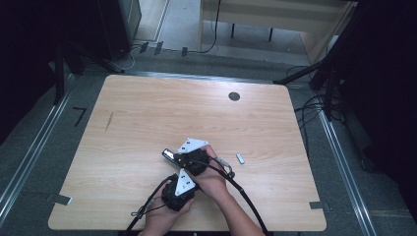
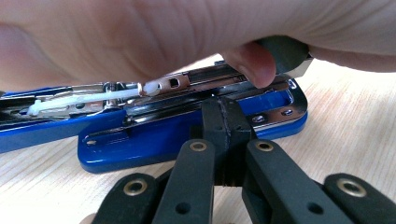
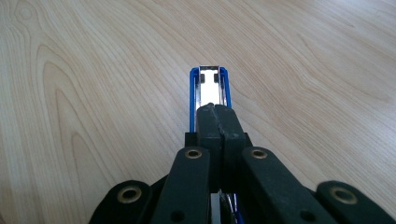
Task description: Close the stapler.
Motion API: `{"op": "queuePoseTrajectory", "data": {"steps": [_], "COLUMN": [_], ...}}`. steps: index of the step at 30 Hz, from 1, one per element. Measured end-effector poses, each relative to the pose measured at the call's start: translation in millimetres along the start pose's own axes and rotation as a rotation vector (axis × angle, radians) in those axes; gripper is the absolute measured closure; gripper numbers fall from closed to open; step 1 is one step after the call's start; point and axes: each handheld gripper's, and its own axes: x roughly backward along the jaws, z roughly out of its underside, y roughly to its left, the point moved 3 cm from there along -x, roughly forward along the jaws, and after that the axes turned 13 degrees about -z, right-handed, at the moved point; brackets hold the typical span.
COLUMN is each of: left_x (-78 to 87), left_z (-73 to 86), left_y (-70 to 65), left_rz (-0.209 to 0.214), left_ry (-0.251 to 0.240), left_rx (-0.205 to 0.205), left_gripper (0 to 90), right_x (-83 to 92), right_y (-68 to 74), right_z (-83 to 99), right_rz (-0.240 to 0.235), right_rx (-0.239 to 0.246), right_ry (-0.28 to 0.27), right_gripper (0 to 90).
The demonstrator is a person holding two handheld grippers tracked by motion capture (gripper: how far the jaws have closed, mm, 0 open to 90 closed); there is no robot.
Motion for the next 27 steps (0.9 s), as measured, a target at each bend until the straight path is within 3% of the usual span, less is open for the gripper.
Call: {"op": "queuePoseTrajectory", "data": {"steps": [6,12,20,27], "left_x": [0.0,0.0,0.1,-0.1], "left_z": [0.0,0.0,0.0,0.0], "left_y": [0.1,-0.1,-0.3,-0.2], "left_rz": [0.000,0.000,0.000,0.001], "left_ry": [0.000,-0.001,0.000,-0.001], "left_rx": [0.001,-0.002,-0.001,-0.001], "left_gripper": [90.0,90.0,90.0,90.0], "right_x": [0.1,12.3,49.3,87.9], "right_y": [1.1,-0.4,-16.1,-40.5], "right_z": [-1.4,-3.8,1.5,17.3], "right_rz": [0.007,0.018,0.089,0.170], "right_rx": [-0.003,-0.002,-0.029,-0.098], "right_ry": [0.015,-0.022,-0.082,-0.128], "right_gripper": [90.0,90.0,90.0,90.0]}}
